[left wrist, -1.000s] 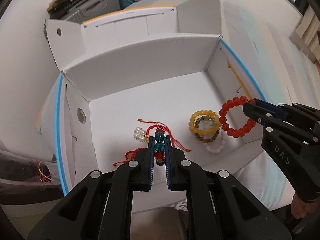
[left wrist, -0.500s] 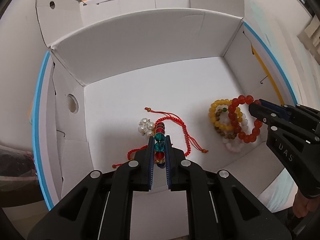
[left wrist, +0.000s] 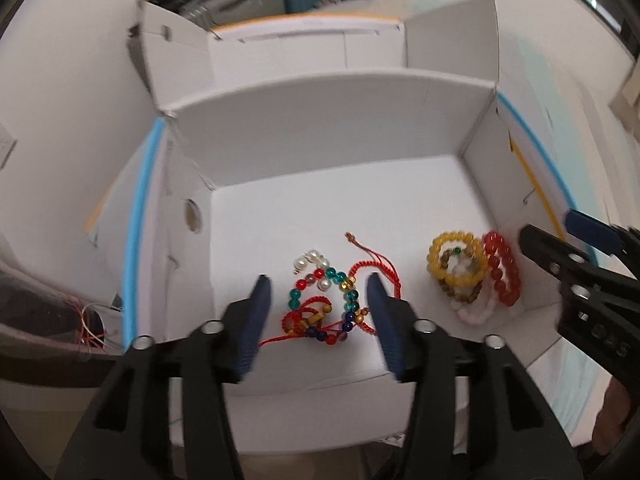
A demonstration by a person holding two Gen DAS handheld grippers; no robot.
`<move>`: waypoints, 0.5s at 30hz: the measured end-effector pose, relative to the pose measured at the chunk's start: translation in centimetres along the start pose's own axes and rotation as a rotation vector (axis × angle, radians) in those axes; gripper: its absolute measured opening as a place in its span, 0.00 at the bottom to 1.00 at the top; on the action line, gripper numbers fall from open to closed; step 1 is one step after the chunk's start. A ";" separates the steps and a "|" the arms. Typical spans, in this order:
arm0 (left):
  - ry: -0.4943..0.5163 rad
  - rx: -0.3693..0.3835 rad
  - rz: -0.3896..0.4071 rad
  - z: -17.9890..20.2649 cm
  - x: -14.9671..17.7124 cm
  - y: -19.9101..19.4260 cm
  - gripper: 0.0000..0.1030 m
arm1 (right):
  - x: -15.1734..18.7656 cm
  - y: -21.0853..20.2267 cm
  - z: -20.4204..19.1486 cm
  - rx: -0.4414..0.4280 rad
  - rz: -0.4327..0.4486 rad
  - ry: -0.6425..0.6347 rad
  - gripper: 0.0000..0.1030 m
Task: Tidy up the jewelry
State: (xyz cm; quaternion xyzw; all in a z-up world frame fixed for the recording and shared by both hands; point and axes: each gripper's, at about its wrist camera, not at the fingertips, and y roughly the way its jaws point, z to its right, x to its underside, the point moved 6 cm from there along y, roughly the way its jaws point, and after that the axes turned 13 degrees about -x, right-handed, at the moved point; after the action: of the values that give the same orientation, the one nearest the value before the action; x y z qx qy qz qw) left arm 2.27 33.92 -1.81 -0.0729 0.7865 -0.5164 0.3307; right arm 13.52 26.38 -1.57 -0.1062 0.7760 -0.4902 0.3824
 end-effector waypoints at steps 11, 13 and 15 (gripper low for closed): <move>-0.141 0.002 0.111 -2.2 3.2 -5.5 0.94 | 3.0 -7.2 -1.1 -0.053 0.175 -0.045 0.87; -0.151 0.004 0.115 -2.4 4.0 -5.9 0.94 | 4.0 -7.7 -1.1 -0.049 0.188 -0.054 0.89; -0.163 0.004 0.123 -2.6 5.0 -6.4 0.94 | 4.8 -8.0 -1.1 -0.054 0.196 -0.057 0.89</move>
State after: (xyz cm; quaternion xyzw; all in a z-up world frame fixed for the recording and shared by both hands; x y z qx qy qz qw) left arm -4.59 30.72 2.11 -0.0657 0.7588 -0.4893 0.4249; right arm 7.82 20.58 3.08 -0.0539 0.7844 -0.4263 0.4473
